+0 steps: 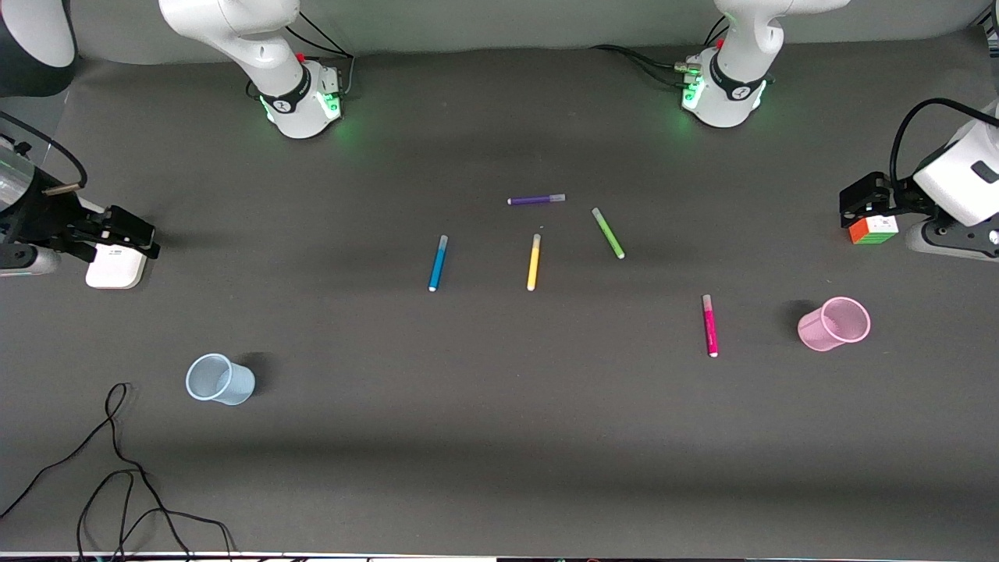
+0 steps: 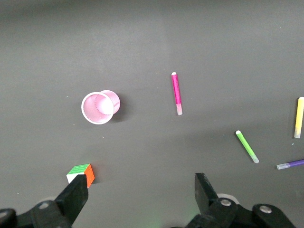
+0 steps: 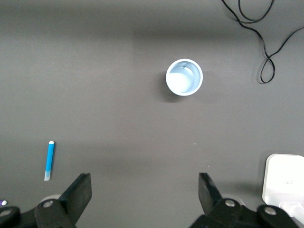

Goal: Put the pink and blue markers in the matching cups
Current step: 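Reach the right gripper to the blue marker while the left gripper reaches the pink marker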

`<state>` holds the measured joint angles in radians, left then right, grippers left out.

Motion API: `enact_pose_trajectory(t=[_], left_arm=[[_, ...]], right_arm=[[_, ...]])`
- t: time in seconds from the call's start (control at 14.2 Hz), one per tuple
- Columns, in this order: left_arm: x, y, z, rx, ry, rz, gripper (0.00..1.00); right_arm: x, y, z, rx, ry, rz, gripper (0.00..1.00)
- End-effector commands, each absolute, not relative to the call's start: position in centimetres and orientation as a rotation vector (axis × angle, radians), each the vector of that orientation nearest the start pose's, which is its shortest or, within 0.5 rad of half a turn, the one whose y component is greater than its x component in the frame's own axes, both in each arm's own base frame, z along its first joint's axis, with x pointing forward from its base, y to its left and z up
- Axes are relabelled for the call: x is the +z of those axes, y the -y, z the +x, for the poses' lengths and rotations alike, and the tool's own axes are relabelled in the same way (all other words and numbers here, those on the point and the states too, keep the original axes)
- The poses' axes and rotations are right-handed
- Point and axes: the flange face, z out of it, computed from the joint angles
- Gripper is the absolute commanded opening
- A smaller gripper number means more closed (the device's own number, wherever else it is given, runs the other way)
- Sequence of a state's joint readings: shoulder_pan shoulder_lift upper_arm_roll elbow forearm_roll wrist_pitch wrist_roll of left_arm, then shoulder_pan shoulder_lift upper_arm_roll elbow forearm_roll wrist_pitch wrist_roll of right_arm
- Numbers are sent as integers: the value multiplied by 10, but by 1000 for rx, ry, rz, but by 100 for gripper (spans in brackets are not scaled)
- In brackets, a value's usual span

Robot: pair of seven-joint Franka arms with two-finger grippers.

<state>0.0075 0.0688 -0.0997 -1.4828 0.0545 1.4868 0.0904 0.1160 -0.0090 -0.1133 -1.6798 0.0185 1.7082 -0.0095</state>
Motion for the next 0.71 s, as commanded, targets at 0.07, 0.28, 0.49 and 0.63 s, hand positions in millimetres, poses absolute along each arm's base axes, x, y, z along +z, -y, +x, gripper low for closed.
enact_pose_trajectory(t=[0.07, 0.28, 0.49, 0.63], left_arm=[[622, 40, 566, 94, -275, -3069, 100], [621, 40, 566, 92, -276, -3069, 100], [620, 41, 567, 97, -281, -3070, 100], [619, 41, 567, 101, -278, -3070, 100]], right_arm=[[595, -7, 566, -63, 21, -3135, 100], [594, -7, 566, -57, -4, -3129, 100], [569, -35, 575, 59, -39, -3081, 99], [554, -47, 598, 104, -96, -3061, 99]])
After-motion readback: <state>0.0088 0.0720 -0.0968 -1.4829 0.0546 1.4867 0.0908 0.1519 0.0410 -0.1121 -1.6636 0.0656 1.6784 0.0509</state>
